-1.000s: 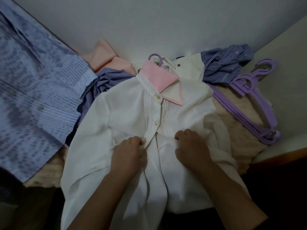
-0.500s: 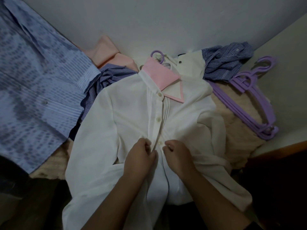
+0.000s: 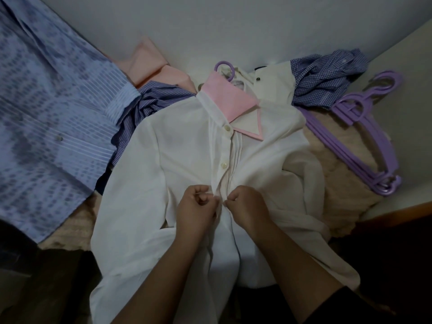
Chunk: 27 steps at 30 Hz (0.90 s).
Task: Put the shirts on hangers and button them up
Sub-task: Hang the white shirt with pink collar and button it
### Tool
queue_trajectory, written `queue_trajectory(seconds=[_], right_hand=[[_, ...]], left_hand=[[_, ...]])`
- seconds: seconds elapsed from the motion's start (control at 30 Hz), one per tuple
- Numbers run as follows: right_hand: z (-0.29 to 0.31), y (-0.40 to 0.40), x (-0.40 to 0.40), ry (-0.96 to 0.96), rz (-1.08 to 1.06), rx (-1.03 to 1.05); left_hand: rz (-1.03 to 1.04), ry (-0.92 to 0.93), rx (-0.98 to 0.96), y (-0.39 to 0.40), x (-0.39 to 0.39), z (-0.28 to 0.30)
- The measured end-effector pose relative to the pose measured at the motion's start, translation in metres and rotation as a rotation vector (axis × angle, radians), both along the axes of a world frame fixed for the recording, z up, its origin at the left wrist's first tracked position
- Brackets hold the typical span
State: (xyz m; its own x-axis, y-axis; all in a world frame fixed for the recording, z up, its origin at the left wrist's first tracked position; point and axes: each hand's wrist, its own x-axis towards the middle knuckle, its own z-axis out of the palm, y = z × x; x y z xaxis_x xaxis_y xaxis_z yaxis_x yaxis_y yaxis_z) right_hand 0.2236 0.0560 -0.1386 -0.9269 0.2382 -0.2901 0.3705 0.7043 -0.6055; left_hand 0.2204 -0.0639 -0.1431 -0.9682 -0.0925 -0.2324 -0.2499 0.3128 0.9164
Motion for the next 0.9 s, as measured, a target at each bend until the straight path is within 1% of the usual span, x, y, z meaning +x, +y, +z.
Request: queue_trajectory(seconds=[0.1, 0.2, 0.3, 0.4, 0.53, 0.6, 0.7, 0.8, 0.9], right_hand=[[0.004, 0.0, 0.001, -0.008, -0.083, -0.188], [0.006, -0.003, 0.007, 0.056, -0.205, -0.321], [0.011, -0.006, 0.011, 0.092, -0.248, -0.357], [0.015, -0.005, 0.011, 0.097, -0.234, -0.411], [0.022, 0.0, 0.009, 0.032, -0.258, -0.619], [0.022, 0.001, 0.009, 0.017, -0.264, -0.683], [0.017, 0.002, 0.01, 0.074, -0.239, -0.66], [0.012, 0.001, 0.015, 0.15, -0.135, -0.535], [0.01, 0.001, 0.02, 0.216, -0.011, -0.413]], left_hand=[[0.022, -0.077, 0.123, 0.0, 0.002, 0.001], [0.053, -0.108, 0.269, 0.003, 0.005, 0.003], [0.056, -0.082, 0.258, 0.005, 0.006, 0.003], [0.069, -0.078, 0.254, 0.004, 0.007, 0.003], [0.078, -0.079, 0.284, 0.004, 0.008, 0.005], [0.077, -0.089, 0.311, 0.004, 0.007, 0.005], [0.083, -0.111, 0.38, 0.005, 0.008, 0.003], [0.09, -0.101, 0.4, 0.005, 0.008, 0.0], [0.057, -0.064, 0.364, 0.005, 0.007, -0.002]])
